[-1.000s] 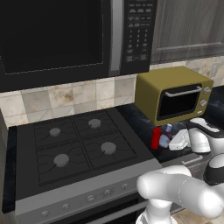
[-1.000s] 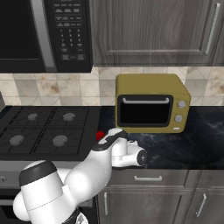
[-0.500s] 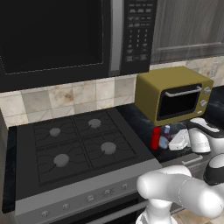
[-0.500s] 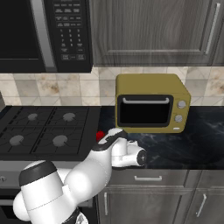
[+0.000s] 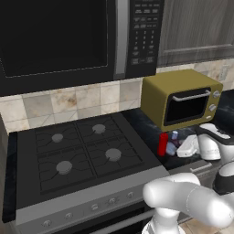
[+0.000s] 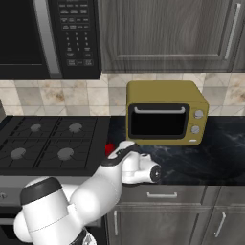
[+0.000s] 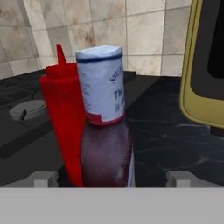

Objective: Take 2 condiments from the cabinet and move them on the counter near the stove.Make sure the condiments are lined up with each other, next to each other.

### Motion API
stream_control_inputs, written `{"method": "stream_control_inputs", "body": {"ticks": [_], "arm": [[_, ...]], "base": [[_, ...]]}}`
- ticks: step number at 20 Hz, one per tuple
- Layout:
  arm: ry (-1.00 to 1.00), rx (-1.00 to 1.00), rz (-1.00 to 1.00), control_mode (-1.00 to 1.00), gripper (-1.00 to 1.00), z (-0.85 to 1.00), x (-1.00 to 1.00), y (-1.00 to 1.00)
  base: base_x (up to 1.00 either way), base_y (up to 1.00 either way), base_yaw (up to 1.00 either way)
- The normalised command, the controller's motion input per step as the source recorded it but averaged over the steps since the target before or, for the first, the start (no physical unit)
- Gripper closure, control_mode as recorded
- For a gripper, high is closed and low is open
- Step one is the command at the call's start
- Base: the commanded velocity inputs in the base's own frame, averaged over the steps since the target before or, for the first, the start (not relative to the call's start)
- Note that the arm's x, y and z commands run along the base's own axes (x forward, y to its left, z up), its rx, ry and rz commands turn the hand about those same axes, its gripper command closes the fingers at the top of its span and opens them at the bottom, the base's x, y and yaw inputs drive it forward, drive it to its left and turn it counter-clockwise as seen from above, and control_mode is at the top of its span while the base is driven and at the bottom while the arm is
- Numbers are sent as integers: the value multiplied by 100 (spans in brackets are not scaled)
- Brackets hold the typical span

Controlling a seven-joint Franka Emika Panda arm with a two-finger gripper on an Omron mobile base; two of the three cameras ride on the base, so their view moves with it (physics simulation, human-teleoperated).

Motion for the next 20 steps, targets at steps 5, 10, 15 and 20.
{"method": "stream_control_inputs", "body": {"ticks": [5, 10, 15, 20], "arm": [[-16, 0, 0, -100, -100, 5, -41, 0], [-14, -1, 0, -100, -100, 37, -45, 0], [-17, -6, 0, -100, -100, 81, -40, 7], [-9, 0, 0, -100, -100, 89, -27, 36]], "base": [[0, 0, 0], [0, 0, 0], [0, 0, 0], [0, 0, 0]]}}
